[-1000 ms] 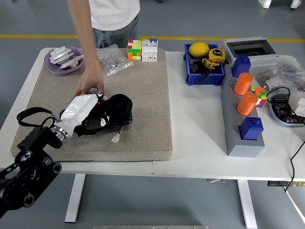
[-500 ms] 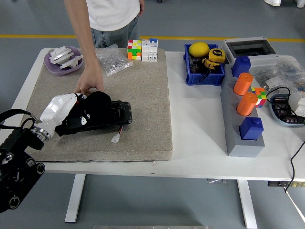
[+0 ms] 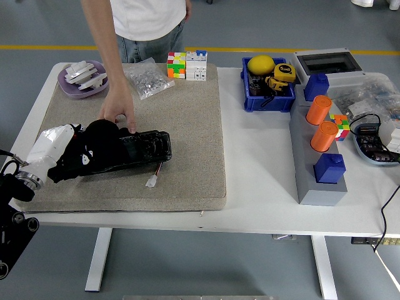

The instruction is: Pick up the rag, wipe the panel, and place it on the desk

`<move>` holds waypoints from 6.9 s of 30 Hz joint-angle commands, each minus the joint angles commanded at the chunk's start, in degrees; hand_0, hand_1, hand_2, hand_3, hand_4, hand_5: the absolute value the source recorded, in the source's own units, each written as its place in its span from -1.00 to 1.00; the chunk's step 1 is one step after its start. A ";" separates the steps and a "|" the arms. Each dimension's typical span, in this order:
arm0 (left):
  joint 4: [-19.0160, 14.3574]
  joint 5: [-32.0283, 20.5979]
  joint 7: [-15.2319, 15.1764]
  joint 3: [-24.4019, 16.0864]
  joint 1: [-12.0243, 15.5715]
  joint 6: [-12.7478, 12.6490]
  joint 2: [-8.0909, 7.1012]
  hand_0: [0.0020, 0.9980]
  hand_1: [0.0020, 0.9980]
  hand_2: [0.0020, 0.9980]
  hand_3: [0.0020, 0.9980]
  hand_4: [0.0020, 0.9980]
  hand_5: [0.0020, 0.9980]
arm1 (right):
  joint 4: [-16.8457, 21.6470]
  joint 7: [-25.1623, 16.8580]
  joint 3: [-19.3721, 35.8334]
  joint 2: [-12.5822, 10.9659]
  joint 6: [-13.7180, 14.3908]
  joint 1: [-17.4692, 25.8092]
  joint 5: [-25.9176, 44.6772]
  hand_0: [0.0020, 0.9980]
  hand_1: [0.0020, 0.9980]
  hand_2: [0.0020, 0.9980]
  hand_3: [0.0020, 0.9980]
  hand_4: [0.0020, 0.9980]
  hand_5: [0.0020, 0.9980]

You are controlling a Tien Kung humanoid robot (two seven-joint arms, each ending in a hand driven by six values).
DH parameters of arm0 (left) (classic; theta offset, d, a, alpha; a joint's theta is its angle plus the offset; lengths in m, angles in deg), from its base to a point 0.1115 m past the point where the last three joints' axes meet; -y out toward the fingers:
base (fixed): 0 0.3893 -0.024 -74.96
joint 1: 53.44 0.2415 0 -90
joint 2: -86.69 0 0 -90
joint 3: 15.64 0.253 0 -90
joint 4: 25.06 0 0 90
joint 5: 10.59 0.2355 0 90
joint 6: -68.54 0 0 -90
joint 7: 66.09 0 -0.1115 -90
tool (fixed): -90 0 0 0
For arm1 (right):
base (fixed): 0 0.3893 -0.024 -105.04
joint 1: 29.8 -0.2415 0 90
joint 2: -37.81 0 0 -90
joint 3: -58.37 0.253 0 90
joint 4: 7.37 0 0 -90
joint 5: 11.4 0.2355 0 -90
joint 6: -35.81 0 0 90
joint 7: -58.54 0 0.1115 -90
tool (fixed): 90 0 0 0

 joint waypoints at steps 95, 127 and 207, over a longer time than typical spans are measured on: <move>0.15 0.09 -1.37 4.42 -2.51 -1.09 0.85 -0.43 -0.32 0.09 -0.03 -0.18 -1.00 | 0.00 1.14 -7.87 0.50 -0.56 0.96 5.74 0.59 0.36 0.37 0.21 0.98 -0.08; -0.29 0.08 -0.93 5.15 -3.89 -0.44 1.52 -0.44 -0.29 0.10 -0.01 -0.15 -1.00 | 0.00 0.91 -8.33 0.51 -0.48 1.31 6.20 0.60 0.36 0.37 0.22 0.99 -0.07; -1.25 1.06 -0.52 -4.91 2.15 0.04 -0.27 -0.42 -0.28 0.10 0.00 -0.11 -1.00 | 0.00 0.30 -11.30 0.89 0.51 1.58 9.86 0.59 0.35 0.36 0.20 0.98 -0.07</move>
